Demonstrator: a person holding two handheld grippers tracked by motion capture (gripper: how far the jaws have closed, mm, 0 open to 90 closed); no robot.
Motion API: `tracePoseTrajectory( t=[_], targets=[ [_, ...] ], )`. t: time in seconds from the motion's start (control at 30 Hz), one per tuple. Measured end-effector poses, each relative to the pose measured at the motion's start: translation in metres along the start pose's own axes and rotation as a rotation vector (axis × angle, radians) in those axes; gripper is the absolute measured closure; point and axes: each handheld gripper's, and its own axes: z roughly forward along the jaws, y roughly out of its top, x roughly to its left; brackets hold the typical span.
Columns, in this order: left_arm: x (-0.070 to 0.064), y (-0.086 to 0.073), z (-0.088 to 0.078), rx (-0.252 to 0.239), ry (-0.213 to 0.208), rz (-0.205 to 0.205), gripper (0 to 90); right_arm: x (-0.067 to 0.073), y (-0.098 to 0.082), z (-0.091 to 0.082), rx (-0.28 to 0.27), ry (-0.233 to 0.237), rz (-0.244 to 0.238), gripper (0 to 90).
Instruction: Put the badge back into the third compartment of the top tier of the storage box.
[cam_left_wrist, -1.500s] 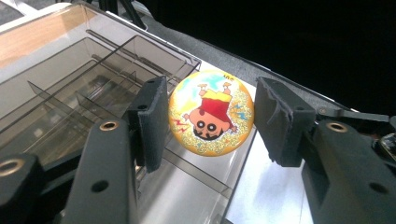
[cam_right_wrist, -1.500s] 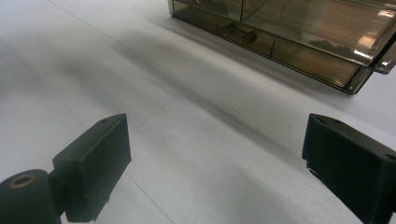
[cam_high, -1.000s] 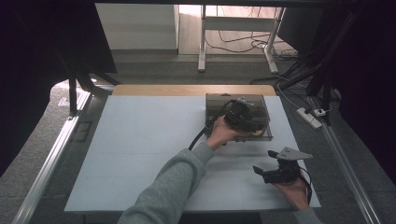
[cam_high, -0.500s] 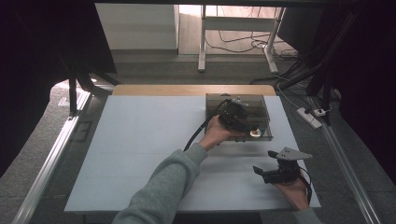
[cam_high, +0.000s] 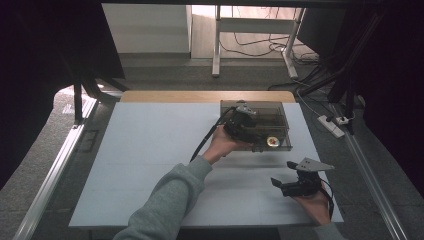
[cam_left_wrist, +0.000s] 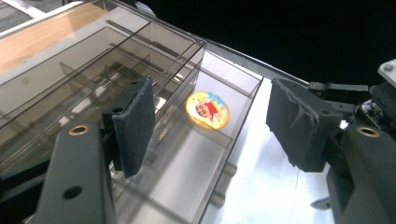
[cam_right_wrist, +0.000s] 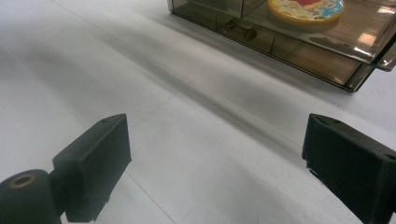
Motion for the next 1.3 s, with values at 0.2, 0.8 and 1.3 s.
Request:
tracePoseTrajectory(
  t=[0.2, 0.8, 1.3],
  targets=[
    [0.002, -0.011, -0.023, -0.015, 0.026, 0.008, 33.3, -0.001, 0.001, 0.0, -0.006, -0.001, 0.0, 7.7],
    [0.002, -0.063, -0.097, -0.032, 0.124, -0.005, 31.5, 0.0, 0.002, -0.003, -0.022, 0.008, 0.005, 8.1],
    [-0.002, -0.133, -0.157, -0.022, 0.214, -0.04, 28.5, 0.001, -0.001, -0.01, -0.014, -0.009, 0.004, 8.2]
  ],
)
